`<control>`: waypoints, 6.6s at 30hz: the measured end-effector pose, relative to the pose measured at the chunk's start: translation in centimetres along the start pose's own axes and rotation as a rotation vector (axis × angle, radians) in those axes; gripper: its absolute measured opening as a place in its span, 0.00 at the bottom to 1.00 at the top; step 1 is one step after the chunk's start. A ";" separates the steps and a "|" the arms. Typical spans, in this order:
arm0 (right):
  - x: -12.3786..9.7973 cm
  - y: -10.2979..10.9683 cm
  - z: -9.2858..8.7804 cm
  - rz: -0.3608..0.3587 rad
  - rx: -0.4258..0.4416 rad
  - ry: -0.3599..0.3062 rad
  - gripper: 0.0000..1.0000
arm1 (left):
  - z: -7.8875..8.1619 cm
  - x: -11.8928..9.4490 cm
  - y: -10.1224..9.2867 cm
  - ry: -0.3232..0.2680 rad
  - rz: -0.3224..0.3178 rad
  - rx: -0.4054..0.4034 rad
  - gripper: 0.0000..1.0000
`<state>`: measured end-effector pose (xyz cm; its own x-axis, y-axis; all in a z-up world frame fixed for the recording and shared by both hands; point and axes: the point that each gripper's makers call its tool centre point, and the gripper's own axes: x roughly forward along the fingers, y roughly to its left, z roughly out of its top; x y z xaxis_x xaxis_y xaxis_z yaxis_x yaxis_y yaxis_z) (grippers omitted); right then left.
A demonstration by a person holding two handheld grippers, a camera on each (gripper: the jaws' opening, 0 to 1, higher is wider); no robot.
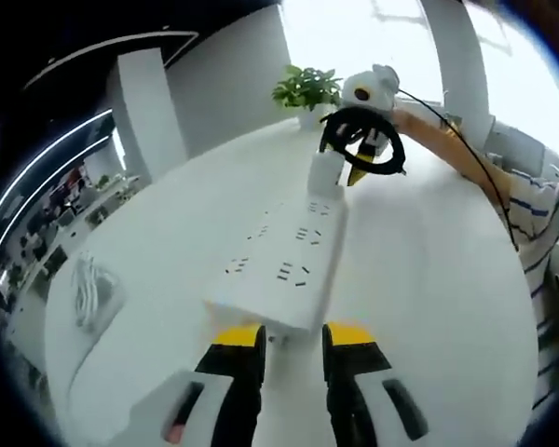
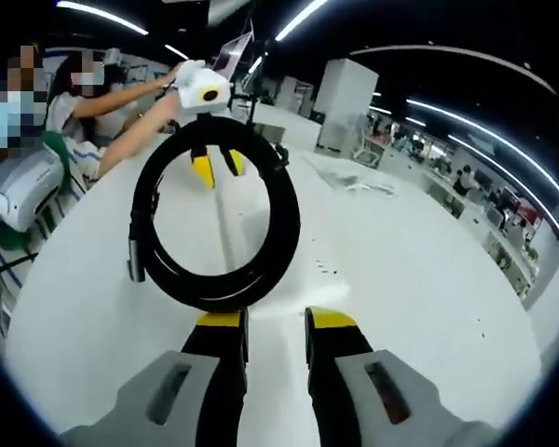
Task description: Straighten the power strip on the desk, plug the charger into it
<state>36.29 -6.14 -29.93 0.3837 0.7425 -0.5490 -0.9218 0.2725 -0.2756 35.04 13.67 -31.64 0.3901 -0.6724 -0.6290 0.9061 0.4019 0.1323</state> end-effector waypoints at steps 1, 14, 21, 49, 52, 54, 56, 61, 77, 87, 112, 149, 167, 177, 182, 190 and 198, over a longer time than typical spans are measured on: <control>0.1 0.0 0.0 -0.001 -0.002 0.004 0.23 | 0.0 0.0 0.0 0.002 0.002 -0.002 0.24; 1.2 0.6 -0.2 0.030 -0.004 0.036 0.23 | -0.1 0.5 0.4 0.012 0.017 -0.002 0.24; 1.2 0.5 -0.3 0.025 0.004 0.037 0.23 | 0.0 0.5 0.6 0.001 0.022 -0.024 0.24; 1.6 -0.3 -0.9 -0.012 0.023 0.069 0.22 | 0.3 1.5 1.9 -0.016 0.085 -0.043 0.20; 1.7 -0.5 -0.9 -0.022 0.025 0.070 0.22 | 0.4 1.6 2.2 -0.021 0.096 -0.046 0.19; 1.8 -0.7 -0.9 -0.029 0.028 0.069 0.22 | 0.4 1.7 2.4 -0.025 0.104 -0.047 0.19; 1.8 -0.8 -1.0 -0.037 0.034 0.068 0.22 | 0.4 1.8 2.6 -0.031 0.114 -0.052 0.18; 1.9 -1.2 -1.0 -0.052 0.040 0.071 0.21 | 0.5 2.1 3.1 -0.042 0.130 -0.068 0.17; 2.3 -2.6 -1.4 -0.114 0.107 0.074 0.13 | 0.7 2.8 4.8 -0.073 0.196 -0.078 0.09; 2.4 -3.4 -1.7 -0.151 0.141 0.078 0.09 | 0.9 3.1 5.1 -0.089 0.215 -0.090 0.08; 2.7 -4.3 -1.9 -0.189 0.187 0.071 0.02 | 0.9 3.2 6.3 -0.099 0.262 -0.112 0.01; -0.3 -6.6 -1.4 -0.337 0.182 0.063 0.02 | 1.3 2.6 6.2 -0.113 0.304 -0.118 0.05; -3.3 -8.3 1.7 -0.455 0.178 -0.067 0.04 | 4.7 0.3 6.7 -0.235 0.398 -0.060 0.03; -4.0 -8.8 3.5 -0.506 0.232 -0.126 0.02 | 5.5 -0.8 7.1 -0.279 0.431 -0.077 0.00; -4.5 -8.7 4.1 -0.530 0.214 -0.102 0.02 | 5.6 -0.9 6.9 -0.303 0.395 -0.131 0.00; -4.3 -8.1 4.7 -0.545 0.274 -0.110 0.02 | 6.2 -1.9 6.8 -0.314 0.410 -0.136 0.01; -4.1 -5.7 5.9 -0.519 0.356 -0.130 0.03 | 5.9 -2.2 4.3 -0.306 0.353 -0.171 0.02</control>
<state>39.64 -7.15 -21.48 0.7959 0.5214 -0.3078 -0.5882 0.7864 -0.1887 39.06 13.20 -25.21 0.7216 -0.6183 -0.3115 0.6802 0.7170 0.1526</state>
